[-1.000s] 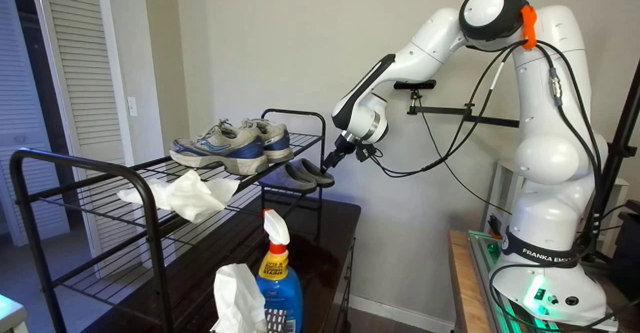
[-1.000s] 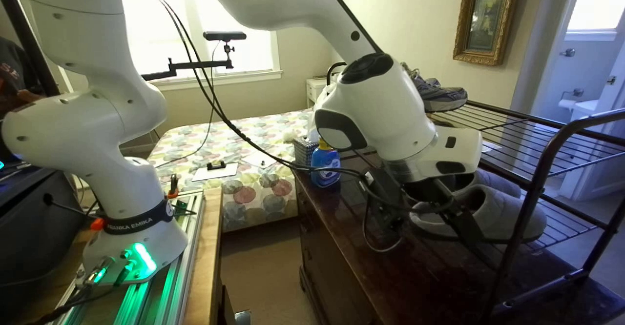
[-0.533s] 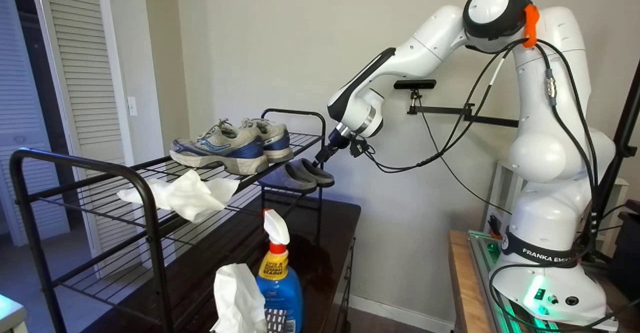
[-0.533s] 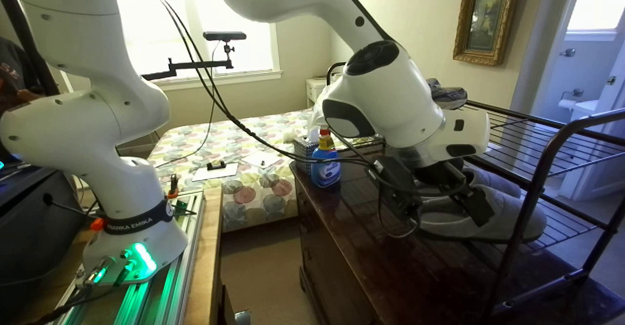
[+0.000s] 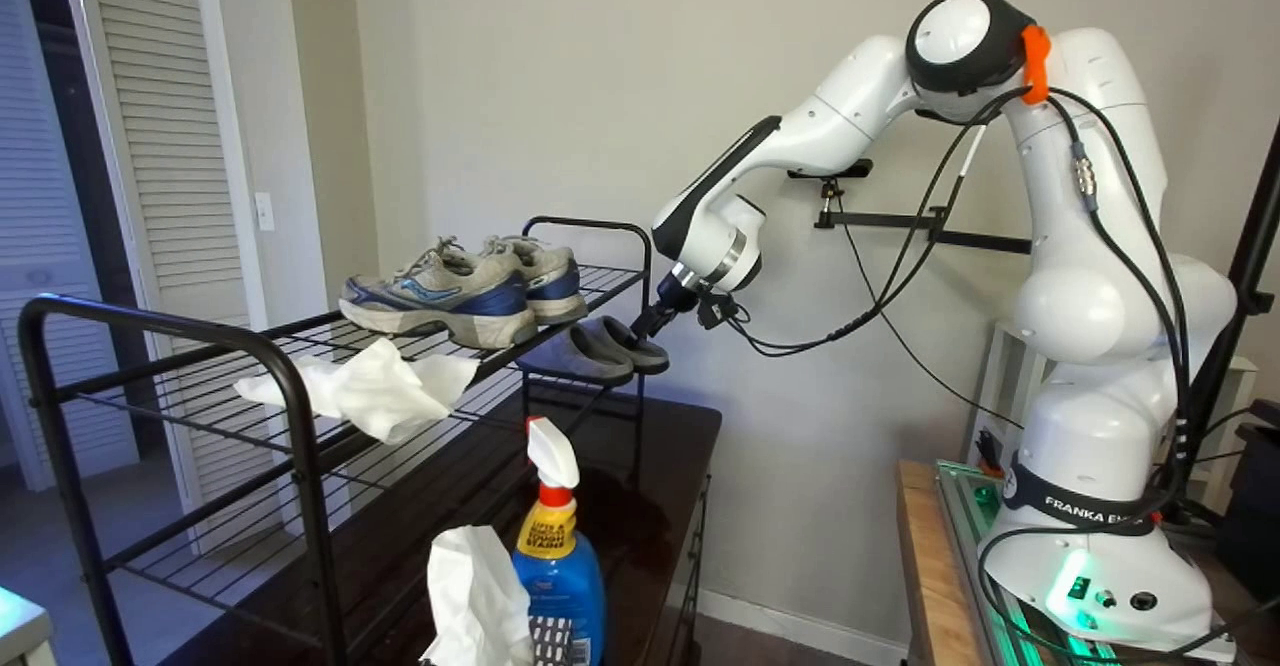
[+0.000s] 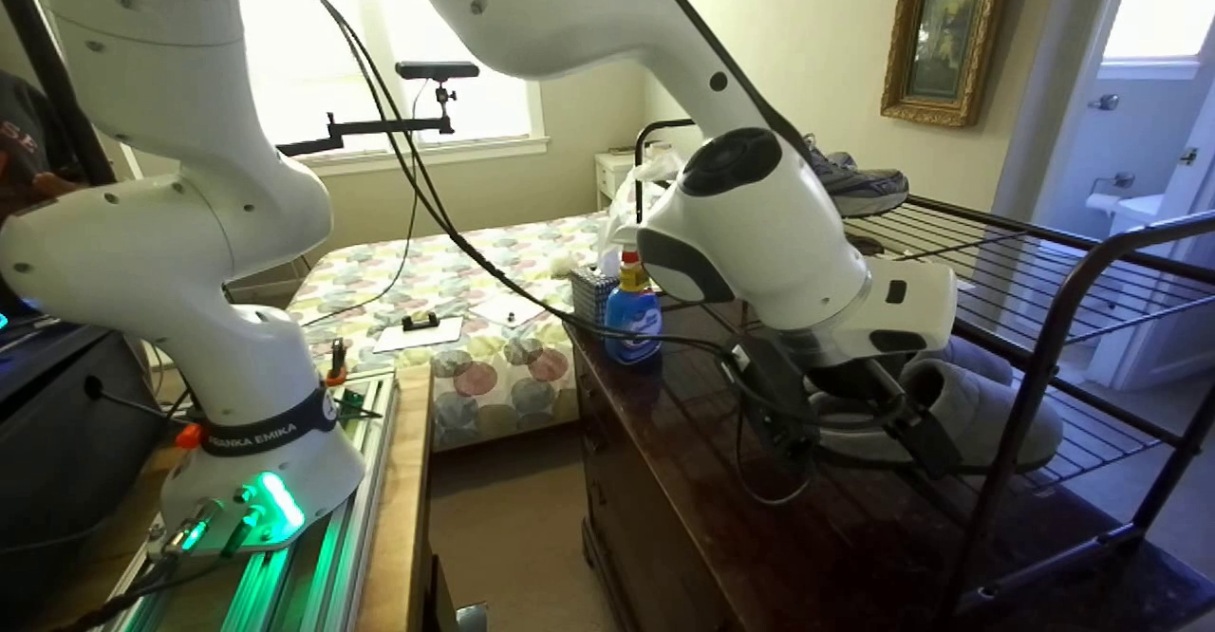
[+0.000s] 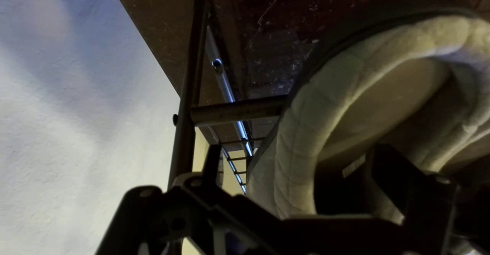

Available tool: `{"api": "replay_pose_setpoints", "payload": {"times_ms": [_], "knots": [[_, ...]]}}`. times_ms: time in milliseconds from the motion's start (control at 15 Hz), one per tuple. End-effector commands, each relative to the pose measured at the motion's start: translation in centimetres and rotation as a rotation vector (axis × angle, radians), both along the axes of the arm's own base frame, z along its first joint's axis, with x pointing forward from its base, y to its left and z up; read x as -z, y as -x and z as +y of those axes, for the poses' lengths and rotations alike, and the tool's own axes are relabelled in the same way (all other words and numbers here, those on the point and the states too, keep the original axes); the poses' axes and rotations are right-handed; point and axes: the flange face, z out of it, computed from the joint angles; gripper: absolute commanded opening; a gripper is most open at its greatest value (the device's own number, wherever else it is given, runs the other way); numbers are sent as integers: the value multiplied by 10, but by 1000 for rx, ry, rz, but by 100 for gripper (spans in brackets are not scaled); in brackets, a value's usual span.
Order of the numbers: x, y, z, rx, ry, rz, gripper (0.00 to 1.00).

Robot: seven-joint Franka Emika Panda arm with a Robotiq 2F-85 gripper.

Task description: Move the right slipper to the right end of the topmost shelf

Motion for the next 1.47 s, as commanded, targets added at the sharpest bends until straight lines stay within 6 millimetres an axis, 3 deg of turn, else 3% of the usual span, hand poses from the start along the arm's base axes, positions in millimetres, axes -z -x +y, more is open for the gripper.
{"api": "replay_pose_setpoints", "payload": {"times_ms": [0, 67, 133, 267, 867, 1000, 1400], "knots": [[10, -11, -1, 23, 33, -27, 100], [10, -11, -1, 31, 38, -32, 100], [11, -13, -1, 35, 44, -36, 75], [12, -15, -1, 39, 54, -43, 68], [16, -19, 0, 38, 52, -44, 4], [15, -15, 1, 25, 39, -28, 0], [4, 42, -16, 46, 98, 92, 1]]}}
